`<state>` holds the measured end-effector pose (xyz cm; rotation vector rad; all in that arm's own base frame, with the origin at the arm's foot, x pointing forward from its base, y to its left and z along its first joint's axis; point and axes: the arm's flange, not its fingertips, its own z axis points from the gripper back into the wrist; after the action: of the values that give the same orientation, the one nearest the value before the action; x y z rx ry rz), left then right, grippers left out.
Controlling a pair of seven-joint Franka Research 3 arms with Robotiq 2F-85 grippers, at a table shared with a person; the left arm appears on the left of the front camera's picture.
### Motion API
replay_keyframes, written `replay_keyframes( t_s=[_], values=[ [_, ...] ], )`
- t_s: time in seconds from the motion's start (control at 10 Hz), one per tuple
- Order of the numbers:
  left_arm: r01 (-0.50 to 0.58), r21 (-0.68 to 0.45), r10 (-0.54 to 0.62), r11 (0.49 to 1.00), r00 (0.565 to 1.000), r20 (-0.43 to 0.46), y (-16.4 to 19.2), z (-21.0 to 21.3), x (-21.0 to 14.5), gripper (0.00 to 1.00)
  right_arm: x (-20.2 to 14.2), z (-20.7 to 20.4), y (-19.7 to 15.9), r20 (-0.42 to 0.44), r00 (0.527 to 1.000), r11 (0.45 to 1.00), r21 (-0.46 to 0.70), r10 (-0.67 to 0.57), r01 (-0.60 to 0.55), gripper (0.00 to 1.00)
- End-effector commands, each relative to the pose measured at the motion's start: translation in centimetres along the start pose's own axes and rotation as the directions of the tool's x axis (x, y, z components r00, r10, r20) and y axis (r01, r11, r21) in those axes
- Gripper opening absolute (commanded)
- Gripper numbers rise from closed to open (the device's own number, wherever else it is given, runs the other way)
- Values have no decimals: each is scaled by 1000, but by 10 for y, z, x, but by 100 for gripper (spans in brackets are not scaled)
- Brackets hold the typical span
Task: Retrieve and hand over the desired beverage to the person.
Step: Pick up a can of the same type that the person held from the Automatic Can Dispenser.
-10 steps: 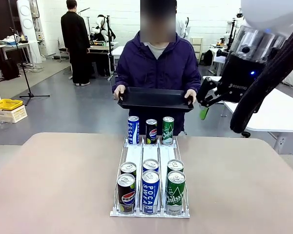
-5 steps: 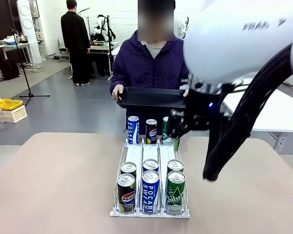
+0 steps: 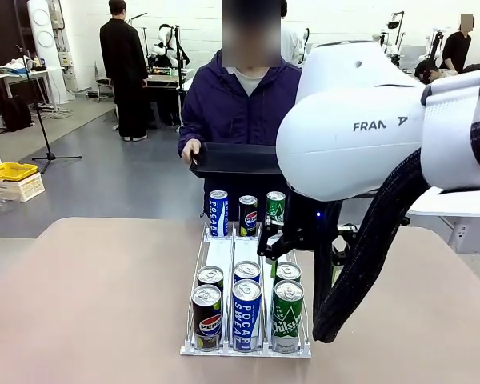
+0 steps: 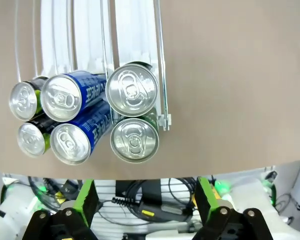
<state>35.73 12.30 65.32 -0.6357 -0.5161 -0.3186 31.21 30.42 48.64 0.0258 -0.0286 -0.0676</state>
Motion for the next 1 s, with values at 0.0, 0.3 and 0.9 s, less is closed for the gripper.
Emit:
replay_keyframes(
  t_s=[0.0,0.3,0.9],
  values=[
    [14,-12,-14,1000,1000,1,1,2,1,100,-1,7,1,-17,1000,1000,-9,23,-23,100],
    [14,-12,-14,1000,1000,1,1,2,1,100,-1,7,1,-17,1000,1000,-9,23,-23,100],
    [14,-12,-14,1000,1000,1,1,2,1,100,5,-22,6,27,998,999,22,49,-50,100]
  ],
)
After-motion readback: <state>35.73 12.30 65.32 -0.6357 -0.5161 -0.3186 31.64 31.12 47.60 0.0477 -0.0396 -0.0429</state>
